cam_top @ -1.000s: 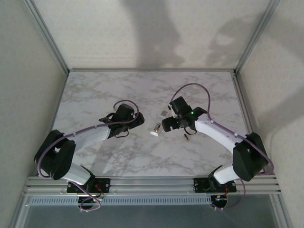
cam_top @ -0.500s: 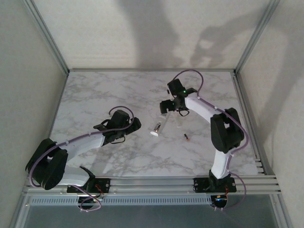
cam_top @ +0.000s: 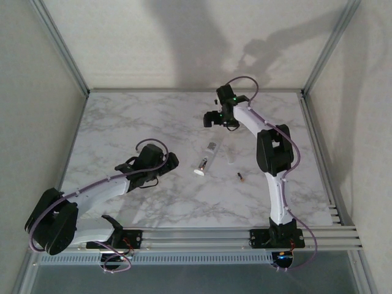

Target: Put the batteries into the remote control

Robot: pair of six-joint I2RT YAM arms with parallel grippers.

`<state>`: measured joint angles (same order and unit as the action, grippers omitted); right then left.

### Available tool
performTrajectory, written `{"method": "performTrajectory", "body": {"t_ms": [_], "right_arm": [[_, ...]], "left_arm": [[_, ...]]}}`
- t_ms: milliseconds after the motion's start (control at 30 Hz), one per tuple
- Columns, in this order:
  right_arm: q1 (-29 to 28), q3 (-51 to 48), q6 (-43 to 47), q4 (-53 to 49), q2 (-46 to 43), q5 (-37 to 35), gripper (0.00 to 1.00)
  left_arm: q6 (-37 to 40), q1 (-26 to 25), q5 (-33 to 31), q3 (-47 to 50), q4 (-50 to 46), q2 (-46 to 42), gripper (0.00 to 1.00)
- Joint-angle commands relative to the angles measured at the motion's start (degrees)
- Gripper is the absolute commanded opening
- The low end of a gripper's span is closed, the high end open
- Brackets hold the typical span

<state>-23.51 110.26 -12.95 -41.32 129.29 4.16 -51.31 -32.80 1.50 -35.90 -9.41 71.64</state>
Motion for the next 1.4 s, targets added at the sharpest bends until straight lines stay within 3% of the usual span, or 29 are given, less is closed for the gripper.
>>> {"method": "performTrajectory", "body": {"t_ms": [0,100,433,1367], "right_arm": [[0.13,2.85,-1.39,-3.41,2.51,5.13,0.99],[-0.29,1.3,-2.27,-2.42,2.59,8.31,0.99],[-2.91,-10.46,-2.95,2.43,-2.64,9.28,0.99],[-8.93,-26.73,-8.34,7.33,-14.88,6.8,0.99]], "left_arm": [[-0.72,-0.29,-2.79,0.32,-2.68,-1.48,1.0],[-0.51,-0.2,-3.34,0.12,-3.34,-1.76,0.99],[-0.52,-0.24,-2.96,-0.07,-3.38,-1.17,0.99],[1.45,-0.19,-2.22,0.84,-3.78,-2.07,1.0]]}}
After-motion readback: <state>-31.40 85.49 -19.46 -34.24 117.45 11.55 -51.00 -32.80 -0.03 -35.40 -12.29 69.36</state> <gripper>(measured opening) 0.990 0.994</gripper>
